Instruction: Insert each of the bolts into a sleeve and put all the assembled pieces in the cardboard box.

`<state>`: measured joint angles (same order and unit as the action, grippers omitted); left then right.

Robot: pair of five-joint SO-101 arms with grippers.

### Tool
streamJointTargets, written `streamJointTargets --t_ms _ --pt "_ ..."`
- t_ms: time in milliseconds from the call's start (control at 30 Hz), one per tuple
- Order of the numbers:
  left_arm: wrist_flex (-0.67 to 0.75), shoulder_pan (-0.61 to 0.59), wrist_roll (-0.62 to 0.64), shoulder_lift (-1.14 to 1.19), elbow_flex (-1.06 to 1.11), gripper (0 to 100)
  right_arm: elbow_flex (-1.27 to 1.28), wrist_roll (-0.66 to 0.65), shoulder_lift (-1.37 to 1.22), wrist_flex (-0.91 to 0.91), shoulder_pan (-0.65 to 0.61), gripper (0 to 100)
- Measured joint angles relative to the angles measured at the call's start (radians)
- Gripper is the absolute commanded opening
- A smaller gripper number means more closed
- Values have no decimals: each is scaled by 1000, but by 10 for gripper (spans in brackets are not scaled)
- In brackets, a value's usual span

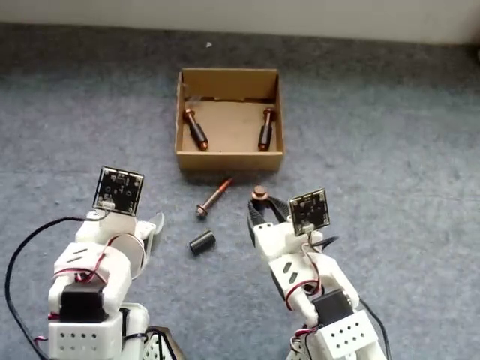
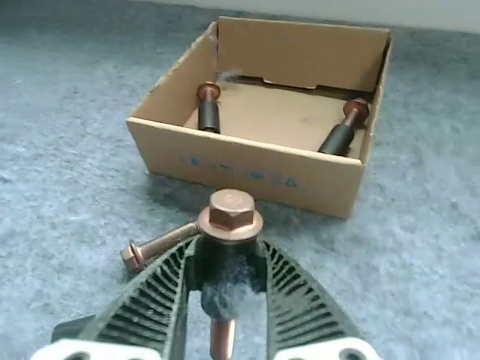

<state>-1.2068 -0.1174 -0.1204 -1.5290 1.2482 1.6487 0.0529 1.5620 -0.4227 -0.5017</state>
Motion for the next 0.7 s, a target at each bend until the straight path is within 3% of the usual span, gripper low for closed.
streamJointTargets --t_ms 200,367,700 --pt "17 -9 0 2 140 234 -218 0 -227 -3 5 5" --pt "176 -9 -6 2 279 234 -480 0 -608 18 9 5" --pt "258 -9 -75 2 333 234 -873 0 -1287 460 92 5"
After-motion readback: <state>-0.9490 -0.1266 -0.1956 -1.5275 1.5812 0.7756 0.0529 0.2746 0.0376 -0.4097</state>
